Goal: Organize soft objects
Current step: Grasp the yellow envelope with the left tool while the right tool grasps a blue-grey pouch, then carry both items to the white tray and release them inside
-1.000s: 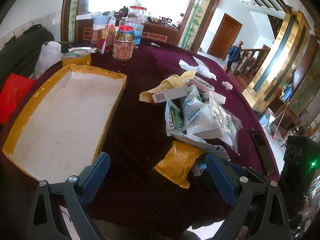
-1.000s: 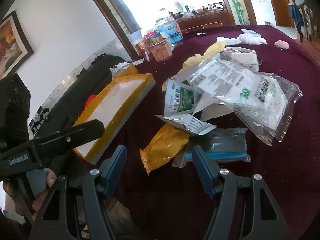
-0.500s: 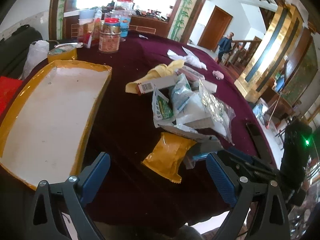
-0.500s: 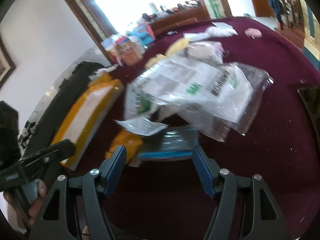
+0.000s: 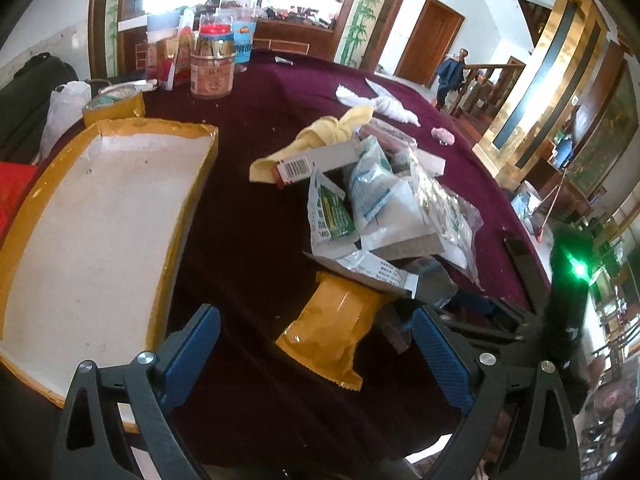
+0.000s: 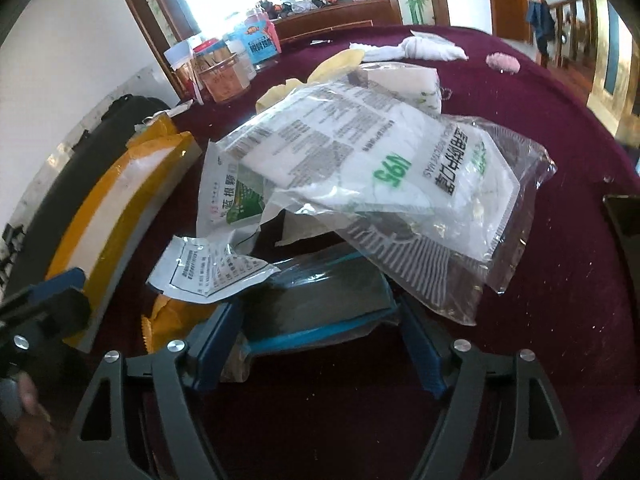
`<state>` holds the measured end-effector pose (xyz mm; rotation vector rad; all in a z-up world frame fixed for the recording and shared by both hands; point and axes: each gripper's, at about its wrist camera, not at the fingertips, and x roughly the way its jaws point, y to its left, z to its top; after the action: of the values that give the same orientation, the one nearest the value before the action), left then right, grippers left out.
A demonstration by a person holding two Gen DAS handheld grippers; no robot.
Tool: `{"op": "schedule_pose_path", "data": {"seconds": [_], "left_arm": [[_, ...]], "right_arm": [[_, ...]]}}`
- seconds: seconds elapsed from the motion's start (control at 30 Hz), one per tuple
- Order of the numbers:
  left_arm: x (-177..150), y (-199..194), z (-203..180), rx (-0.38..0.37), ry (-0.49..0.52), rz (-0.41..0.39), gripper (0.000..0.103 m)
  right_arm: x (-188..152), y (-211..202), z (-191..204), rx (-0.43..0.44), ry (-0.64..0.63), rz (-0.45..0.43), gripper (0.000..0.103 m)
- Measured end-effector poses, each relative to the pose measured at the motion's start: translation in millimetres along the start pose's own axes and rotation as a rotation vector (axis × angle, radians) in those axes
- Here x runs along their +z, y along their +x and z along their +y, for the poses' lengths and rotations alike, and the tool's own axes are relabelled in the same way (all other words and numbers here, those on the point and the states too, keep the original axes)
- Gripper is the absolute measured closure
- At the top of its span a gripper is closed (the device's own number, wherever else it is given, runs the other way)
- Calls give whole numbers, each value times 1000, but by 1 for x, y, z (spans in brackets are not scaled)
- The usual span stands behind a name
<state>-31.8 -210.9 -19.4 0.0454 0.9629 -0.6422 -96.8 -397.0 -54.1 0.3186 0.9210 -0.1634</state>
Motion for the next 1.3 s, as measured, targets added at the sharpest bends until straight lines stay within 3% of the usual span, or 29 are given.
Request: {"op": "schedule_pose_path", "data": {"seconds": [0.13, 0.3, 0.4, 0.67, 0.83, 0.9, 0.97, 1.1, 1.3], "left_arm": [[-1, -5, 1, 4, -2, -25, 5], [-6, -2, 2, 17, 4, -4, 5], [-6, 3, -3, 13, 39, 8, 5], [-2, 43, -24, 11, 176, 120, 5], [-2, 62, -15, -26, 133, 181, 27], [-4, 67, -10, -43, 108, 205, 47], [-7, 62, -10, -14, 121, 182, 56], [-9, 51, -8, -50, 108, 162, 67], [-10, 23, 4, -96, 57, 128, 67]], "right_arm": [[-3, -1, 0, -4, -9, -19, 36], [-2, -17, -11, 14, 15, -69, 70], [3, -30, -24, 89, 75, -90, 84], [6, -54, -24, 171, 85, -121, 93], [5, -57, -31, 224, 112, -127, 93], [3, -59, -36, 261, 142, -133, 94], [2, -64, -36, 306, 153, -144, 94], [5, -75, -27, 343, 136, -178, 94], [8, -86, -7, 373, 102, -188, 94]]}}
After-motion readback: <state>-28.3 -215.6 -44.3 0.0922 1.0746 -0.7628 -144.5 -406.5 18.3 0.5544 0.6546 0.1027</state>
